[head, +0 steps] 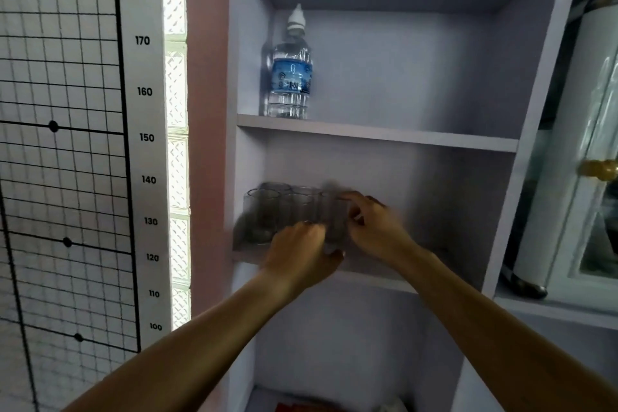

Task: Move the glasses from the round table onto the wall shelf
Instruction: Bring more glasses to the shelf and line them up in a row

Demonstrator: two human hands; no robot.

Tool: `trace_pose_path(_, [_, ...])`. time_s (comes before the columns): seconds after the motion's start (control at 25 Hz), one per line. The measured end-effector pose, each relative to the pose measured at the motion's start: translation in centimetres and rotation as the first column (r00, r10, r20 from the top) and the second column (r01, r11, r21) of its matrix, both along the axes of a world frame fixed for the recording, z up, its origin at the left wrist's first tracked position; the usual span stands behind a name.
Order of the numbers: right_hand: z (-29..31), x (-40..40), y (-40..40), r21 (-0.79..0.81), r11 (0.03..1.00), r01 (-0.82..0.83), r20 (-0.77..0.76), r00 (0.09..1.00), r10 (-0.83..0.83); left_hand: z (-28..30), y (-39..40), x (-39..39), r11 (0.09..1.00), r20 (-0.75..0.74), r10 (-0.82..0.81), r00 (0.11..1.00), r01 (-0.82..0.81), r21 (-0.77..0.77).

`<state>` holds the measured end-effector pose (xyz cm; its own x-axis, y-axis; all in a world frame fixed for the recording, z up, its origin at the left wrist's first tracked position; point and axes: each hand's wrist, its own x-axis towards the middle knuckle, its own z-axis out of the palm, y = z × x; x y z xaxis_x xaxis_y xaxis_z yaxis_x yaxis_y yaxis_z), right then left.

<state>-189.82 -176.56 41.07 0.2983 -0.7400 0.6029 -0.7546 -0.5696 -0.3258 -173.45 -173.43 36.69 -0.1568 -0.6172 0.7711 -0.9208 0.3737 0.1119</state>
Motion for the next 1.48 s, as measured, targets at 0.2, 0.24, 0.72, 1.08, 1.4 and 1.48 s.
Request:
trace_pose_path(0.2, [-0.5,-0.2,-0.4,0.003,1.0,0.01,0.014,1.0,-0.01,0.2,-0.3,-0.2,0.998,0.034,-0.058,0.998,0.058,0.011])
trace_pose_path(0.24, [-0.6,-0.2,-0.4,0.001,1.0,0.006,0.021,1.0,-0.006,0.2,-0.3,-0.2,0.997,0.031,-0.077,0.997,0.076,0.025])
trace_pose_path(0.72, [-0.5,2.5,0.6,-0.247,0.964,-0.098,0.125,0.983,0.132,0.9,0.3,5.1,0.99,-0.142,-0.098,0.985,0.11,0.084])
trace_pose_path(1.08, [-1.2,5.9,0.8,-0.113,0.966,-0.234,0.16,0.955,0.251,0.6,0.9,7.6,0.998,-0.22,-0.065,0.973,0.062,-0.019])
trace_pose_path(1.4, [-0.3,2.2,2.5,-0.122,0.977,-0.172,0.174,0.966,0.192,2.0,0.4,3.9,0.992,-0.254,-0.123,0.959,0.12,-0.027])
trace_pose_path(1.48, [-0.1,0.7,2.8,-0.112,0.985,-0.133,0.181,0.972,0.152,2.2,0.0,2.5,0.988,-0.237,-0.152,0.959,0.154,-0.013])
